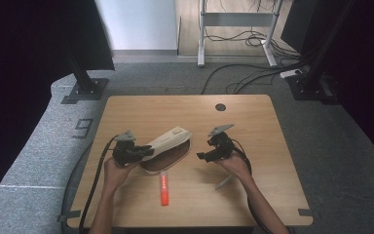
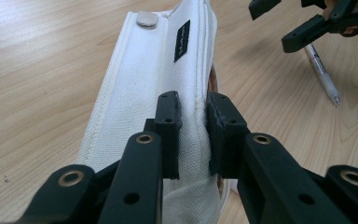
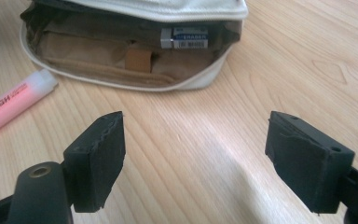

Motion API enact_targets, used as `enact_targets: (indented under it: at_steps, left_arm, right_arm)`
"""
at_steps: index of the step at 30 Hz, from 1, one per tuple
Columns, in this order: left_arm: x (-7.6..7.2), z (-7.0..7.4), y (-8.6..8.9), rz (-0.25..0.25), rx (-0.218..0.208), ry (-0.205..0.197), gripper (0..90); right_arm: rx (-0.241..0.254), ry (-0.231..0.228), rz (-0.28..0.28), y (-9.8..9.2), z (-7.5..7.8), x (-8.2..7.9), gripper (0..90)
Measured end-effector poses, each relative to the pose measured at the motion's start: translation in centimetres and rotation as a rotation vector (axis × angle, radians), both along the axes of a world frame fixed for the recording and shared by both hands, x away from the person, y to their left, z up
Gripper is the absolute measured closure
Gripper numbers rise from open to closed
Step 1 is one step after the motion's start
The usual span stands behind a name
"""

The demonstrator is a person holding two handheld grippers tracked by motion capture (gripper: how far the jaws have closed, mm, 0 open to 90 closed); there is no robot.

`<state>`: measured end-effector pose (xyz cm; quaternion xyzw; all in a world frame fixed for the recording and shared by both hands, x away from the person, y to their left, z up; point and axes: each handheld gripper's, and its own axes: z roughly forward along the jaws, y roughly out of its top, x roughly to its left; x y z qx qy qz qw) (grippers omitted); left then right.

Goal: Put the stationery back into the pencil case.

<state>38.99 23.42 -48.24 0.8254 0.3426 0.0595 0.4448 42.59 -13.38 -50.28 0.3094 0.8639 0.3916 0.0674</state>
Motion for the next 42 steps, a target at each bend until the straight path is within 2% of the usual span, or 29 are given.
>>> enact_targets:
  at_steps: [10, 23, 30, 42]
  left_arm:
    - [0.0, 0.0, 0.0, -0.002, -0.002, 0.003, 75.4]
    - [0.0, -0.1, 0.0, -0.005, -0.003, 0.006, 75.2]
    - [0.0, -0.1, -0.1, -0.007, -0.004, 0.009, 75.1]
    - [0.0, -0.1, -0.1, -0.011, -0.008, 0.014, 74.8]
  right_arm:
    - [0.003, 0.017, -0.013, -3.2, -0.2, -1.5, 16.5]
    - [-0.005, 0.002, -0.062, -6.4, -0.3, -3.6, 21.9]
    - [-0.019, 0.007, -0.064, -7.9, -0.9, -4.8, 26.9]
    - [-0.027, 0.037, -0.055, -9.9, -2.4, -6.2, 28.4]
